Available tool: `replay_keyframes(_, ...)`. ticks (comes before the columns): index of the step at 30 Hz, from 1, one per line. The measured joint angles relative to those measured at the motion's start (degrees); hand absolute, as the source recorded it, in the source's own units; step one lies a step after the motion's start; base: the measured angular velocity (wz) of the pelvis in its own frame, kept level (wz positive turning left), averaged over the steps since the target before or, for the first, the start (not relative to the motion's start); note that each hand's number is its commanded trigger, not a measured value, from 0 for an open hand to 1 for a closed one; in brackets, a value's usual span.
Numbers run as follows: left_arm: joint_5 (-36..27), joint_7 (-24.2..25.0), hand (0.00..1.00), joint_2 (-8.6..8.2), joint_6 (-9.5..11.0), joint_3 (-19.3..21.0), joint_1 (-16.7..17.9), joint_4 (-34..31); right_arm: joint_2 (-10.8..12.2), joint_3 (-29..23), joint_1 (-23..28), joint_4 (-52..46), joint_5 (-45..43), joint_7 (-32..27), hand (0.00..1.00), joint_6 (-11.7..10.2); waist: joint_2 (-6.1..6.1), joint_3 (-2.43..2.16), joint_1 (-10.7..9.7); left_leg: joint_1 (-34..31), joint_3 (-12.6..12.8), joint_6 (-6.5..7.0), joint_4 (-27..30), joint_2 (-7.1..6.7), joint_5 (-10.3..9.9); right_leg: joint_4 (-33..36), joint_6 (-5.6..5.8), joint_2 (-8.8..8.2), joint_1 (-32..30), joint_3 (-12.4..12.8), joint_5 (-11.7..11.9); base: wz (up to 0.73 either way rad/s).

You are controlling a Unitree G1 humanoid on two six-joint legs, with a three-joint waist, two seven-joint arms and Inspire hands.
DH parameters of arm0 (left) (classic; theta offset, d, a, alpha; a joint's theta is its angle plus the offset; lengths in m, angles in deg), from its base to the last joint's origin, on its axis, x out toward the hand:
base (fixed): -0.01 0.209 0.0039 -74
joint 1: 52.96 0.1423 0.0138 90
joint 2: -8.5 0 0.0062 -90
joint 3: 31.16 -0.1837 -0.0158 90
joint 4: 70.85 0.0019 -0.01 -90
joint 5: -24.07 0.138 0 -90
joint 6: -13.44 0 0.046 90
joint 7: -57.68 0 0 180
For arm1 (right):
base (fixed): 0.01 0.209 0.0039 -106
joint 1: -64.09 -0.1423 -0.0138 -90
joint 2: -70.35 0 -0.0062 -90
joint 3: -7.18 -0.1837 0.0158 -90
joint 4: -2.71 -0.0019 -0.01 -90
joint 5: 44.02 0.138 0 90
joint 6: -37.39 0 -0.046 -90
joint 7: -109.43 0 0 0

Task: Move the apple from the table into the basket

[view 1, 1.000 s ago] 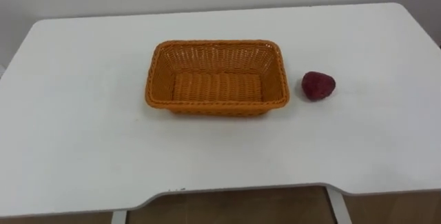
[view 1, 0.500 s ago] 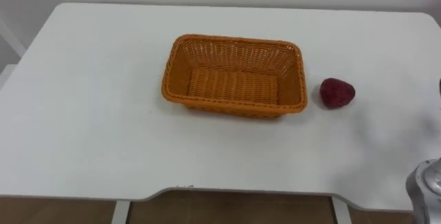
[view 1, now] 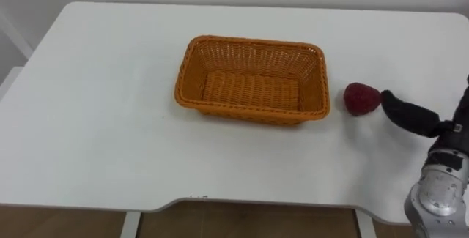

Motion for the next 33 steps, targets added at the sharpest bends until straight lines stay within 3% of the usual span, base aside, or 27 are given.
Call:
replay_keyframes(11, -0.02, 1.99, 0.00, 0.06, 0.00, 0.10, -0.04, -0.70, -1.77, -0.12, -0.21, 9.54, -0.07, 9.50, 0.00, 1.78, -0.05, 0.16, 0.27, -0.01, -0.24, 0.01, 0.00, 0.16, 0.02, 0.10, 0.00, -0.06, -0.07, 0.07, 0.01, 0.00)
replay_keyframes(16, 1.04, 2.38, 0.00, 0.18, -0.01, 1.37, -0.08, -0.81, -5.24, -0.22, -1.61, 11.81, 0.59, 12.74, 0.00, 1.81, -0.57, 0.50, 0.52, 0.66, -0.42, 0.04, -0.07, 0.15, 0.05, 0.02, 0.00, -0.09, 0.73, -0.03, 0.02, 0.00)
replay_keyframes(21, 2.26, 3.32, 0.00, 0.93, -0.08, 2.85, -0.06, -0.83, -7.07, -1.29, -4.85, 16.91, 1.65, 16.22, 0.00, 2.76, -1.50, 0.87, 0.60, 0.82, -1.29, 0.03, 0.07, 0.06, 0.05, -0.01, 0.00, -0.17, 1.25, -0.78, 0.01, 0.07)
replay_keyframes(27, 3.44, 3.69, 0.00, 1.87, -0.54, 4.04, 0.05, 0.70, -7.76, -2.96, -9.26, 21.17, 2.02, 18.89, 0.00, 4.06, -2.34, 0.34, 0.91, 0.85, -1.98, 0.02, 0.13, -0.05, 0.06, -0.77, 0.00, -0.25, 1.83, -1.68, 0.03, 0.07)
replay_keyframes(33, 3.50, 4.69, 0.00, 2.27, -0.52, 4.01, 0.14, 0.62, -9.82, -2.95, -11.93, 22.19, 1.50, 22.89, 0.00, 4.03, -2.37, 0.33, 0.86, 0.96, -3.09, 0.03, 0.15, -0.20, 0.08, -1.00, 0.00, -0.67, 2.61, -3.16, 0.02, 0.10)
